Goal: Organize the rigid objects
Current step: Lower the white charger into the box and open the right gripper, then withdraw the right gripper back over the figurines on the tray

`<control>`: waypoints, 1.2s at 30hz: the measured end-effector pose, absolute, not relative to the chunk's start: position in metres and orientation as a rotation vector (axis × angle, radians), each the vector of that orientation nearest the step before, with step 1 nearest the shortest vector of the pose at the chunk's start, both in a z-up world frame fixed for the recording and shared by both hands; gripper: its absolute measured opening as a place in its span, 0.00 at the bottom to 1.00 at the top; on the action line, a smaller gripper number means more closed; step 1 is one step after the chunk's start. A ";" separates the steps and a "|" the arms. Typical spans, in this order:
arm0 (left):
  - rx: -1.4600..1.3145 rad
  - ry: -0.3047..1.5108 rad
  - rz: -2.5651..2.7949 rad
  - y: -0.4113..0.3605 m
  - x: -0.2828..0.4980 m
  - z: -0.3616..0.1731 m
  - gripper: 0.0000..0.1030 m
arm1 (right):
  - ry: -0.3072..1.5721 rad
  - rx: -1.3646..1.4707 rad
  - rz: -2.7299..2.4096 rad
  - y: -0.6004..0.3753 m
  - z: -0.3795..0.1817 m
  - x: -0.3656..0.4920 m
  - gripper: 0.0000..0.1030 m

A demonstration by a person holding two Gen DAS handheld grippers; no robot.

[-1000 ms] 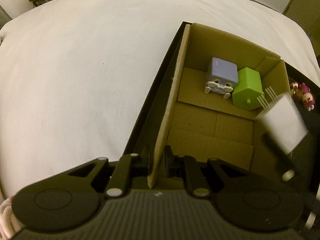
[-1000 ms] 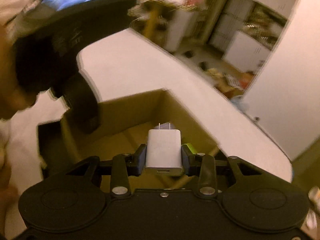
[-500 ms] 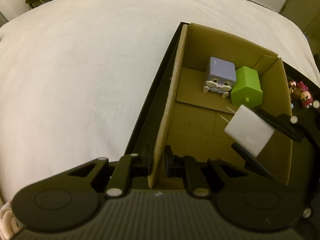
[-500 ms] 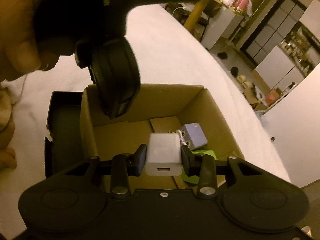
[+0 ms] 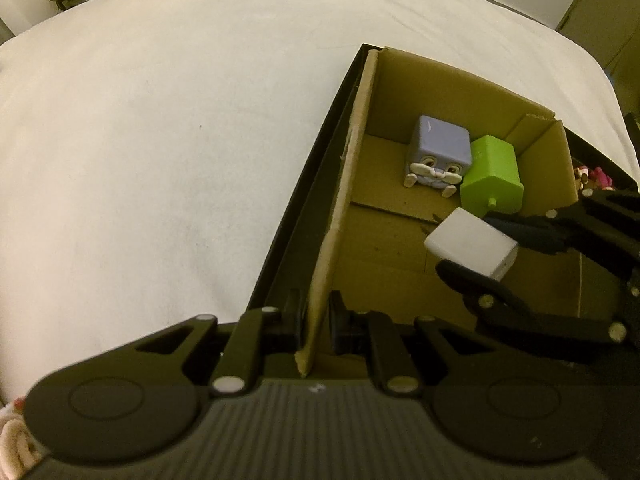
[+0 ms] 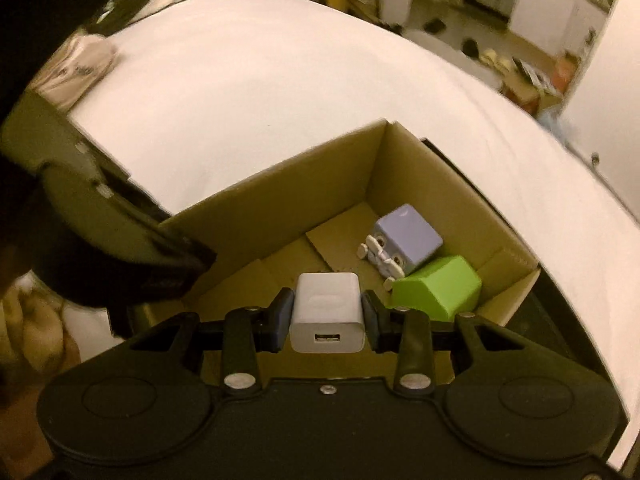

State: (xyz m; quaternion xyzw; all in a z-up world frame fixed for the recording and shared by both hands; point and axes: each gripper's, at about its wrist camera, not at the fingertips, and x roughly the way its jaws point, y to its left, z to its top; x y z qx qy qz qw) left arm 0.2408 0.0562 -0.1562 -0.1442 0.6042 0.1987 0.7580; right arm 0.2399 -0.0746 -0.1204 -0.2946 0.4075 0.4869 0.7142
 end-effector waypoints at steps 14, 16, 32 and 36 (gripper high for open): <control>-0.322 1.314 0.439 0.057 0.241 -0.155 0.12 | 0.962 -0.587 0.979 -0.069 -0.140 0.239 0.37; -0.320 1.313 0.440 0.057 0.242 -0.154 0.12 | 0.964 -0.585 0.973 -0.069 -0.143 0.238 0.38; -0.315 1.312 0.440 0.057 0.242 -0.154 0.12 | 0.822 -0.417 0.851 -0.115 -0.099 0.231 0.54; -0.309 1.307 0.433 0.057 0.240 -0.153 0.12 | 0.749 -0.288 0.767 -0.142 -0.083 0.230 0.64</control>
